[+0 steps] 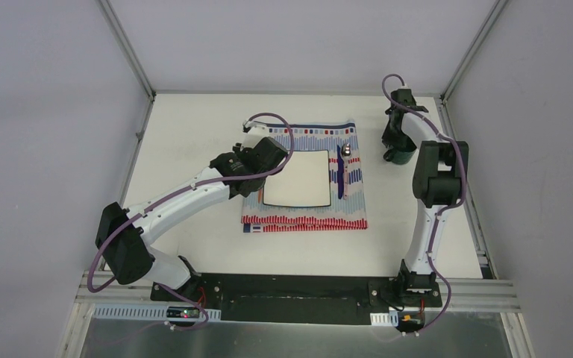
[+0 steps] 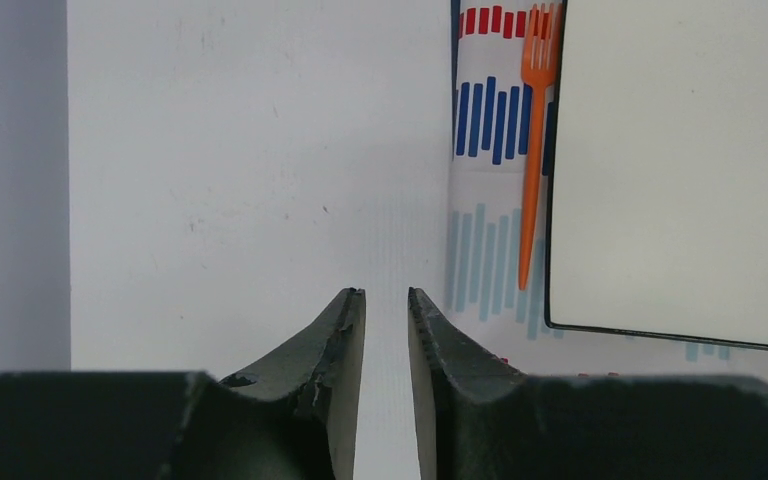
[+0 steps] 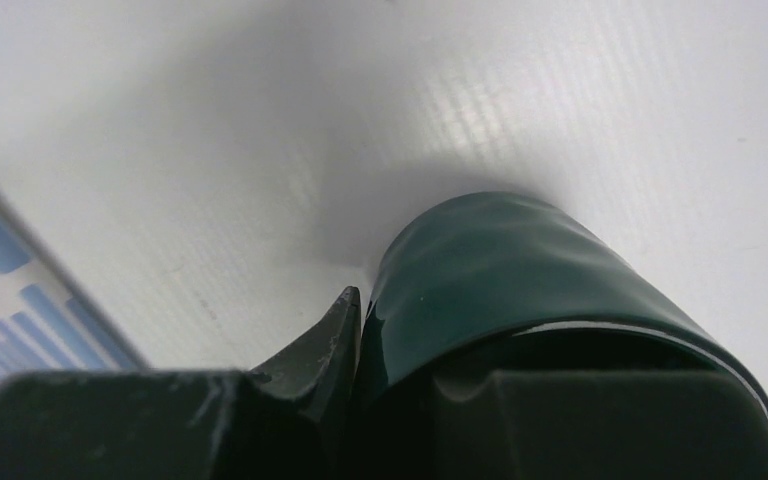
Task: Set the dinner table for one person
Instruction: Pick up the cup at the center of the board, then place the cup on the napkin.
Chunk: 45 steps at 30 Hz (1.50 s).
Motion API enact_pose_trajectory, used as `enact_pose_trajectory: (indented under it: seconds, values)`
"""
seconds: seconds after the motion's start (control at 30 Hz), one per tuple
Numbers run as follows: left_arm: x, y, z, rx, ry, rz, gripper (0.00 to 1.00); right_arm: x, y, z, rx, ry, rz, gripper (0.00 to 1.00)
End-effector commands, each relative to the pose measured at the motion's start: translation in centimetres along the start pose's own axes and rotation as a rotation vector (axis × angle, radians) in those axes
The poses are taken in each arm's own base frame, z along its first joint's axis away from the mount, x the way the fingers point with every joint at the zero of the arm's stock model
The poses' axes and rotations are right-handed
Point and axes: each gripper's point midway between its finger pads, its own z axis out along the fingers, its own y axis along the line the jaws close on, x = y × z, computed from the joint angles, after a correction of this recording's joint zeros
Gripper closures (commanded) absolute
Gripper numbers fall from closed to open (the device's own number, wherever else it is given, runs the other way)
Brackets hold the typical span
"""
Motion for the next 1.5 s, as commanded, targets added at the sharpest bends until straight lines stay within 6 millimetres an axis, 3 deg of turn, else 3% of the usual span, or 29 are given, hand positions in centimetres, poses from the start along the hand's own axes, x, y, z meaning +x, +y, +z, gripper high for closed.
enact_pose_trajectory:
  seconds: [0.0,0.13,0.53,1.1,1.23,1.47]
  values:
    - [-0.8,-0.1,0.0,0.018,-0.012,-0.032,0.84,-0.3,3.6,-2.5,-0.2,-0.005,0.042,1.0]
    - [-0.8,-0.2,-0.1,0.022,-0.012,-0.032,1.0,-1.0,4.2,-4.0,-0.248,-0.032,0.06,1.0]
    - [-0.9,-0.6,0.2,0.023,-0.005,-0.026,1.0,-3.1,5.6,-6.9,-0.339,-0.089,0.094,1.0]
    - [-0.8,-0.6,0.3,0.02,-0.004,-0.026,1.0,-6.7,6.7,-10.6,-0.332,-0.246,0.123,1.0]
    - [-0.8,-0.5,0.2,0.015,-0.007,-0.028,1.0,-7.6,8.0,-11.8,-0.362,-0.258,0.108,1.0]
    - [-0.7,-0.3,0.4,0.005,-0.007,-0.029,1.0,-7.2,12.2,-12.7,-0.415,-0.255,0.043,1.0]
